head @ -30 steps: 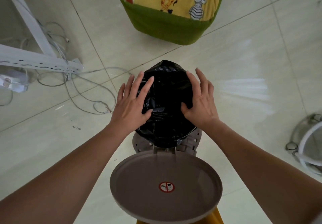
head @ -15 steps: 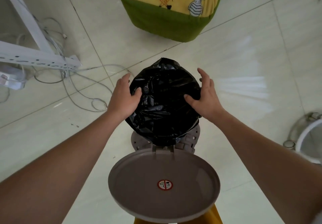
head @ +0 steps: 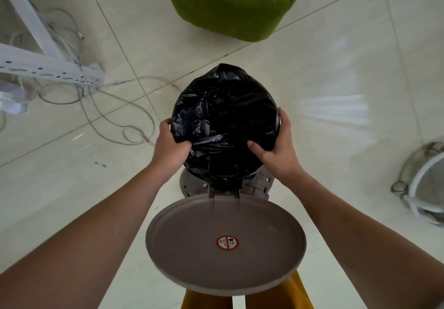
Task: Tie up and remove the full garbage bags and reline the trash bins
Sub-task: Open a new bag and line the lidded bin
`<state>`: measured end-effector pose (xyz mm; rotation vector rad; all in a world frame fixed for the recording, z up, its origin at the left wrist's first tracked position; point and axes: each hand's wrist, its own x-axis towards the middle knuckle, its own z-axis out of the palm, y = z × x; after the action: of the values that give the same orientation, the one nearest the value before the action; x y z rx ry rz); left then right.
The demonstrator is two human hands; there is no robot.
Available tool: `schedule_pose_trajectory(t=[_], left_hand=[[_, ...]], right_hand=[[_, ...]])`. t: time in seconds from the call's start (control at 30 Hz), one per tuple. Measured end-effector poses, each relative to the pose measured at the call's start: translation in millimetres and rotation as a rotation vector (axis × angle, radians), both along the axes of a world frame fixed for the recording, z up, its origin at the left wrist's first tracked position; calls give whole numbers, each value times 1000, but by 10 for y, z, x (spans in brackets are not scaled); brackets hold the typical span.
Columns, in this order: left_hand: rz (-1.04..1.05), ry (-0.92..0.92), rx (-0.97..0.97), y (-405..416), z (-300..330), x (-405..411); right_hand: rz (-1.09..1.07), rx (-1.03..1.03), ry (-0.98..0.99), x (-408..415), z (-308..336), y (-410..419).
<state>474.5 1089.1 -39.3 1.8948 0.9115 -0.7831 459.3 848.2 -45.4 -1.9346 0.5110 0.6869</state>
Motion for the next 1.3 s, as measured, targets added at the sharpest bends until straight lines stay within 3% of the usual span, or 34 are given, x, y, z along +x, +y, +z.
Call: schedule_pose_trajectory(t=[0.07,0.2,0.43,0.93,1.3], left_hand=[[-72,-75,107,-26,96,-36],[-484,-234,365,-50,370,-21],[-787,-358,428,-127,932,120],[-893,-497,443,-615,2115,202],[-766,-584,458,-1633,2728,-304]], right_hand=[[53,-74,-20,-4,92,-6],[236,-258,-112,80,359,26],[404,-468,-148,201,892,138],[149,-471,-241,-42,2108,-44],[132,-462,-318,-605,2690,-851]])
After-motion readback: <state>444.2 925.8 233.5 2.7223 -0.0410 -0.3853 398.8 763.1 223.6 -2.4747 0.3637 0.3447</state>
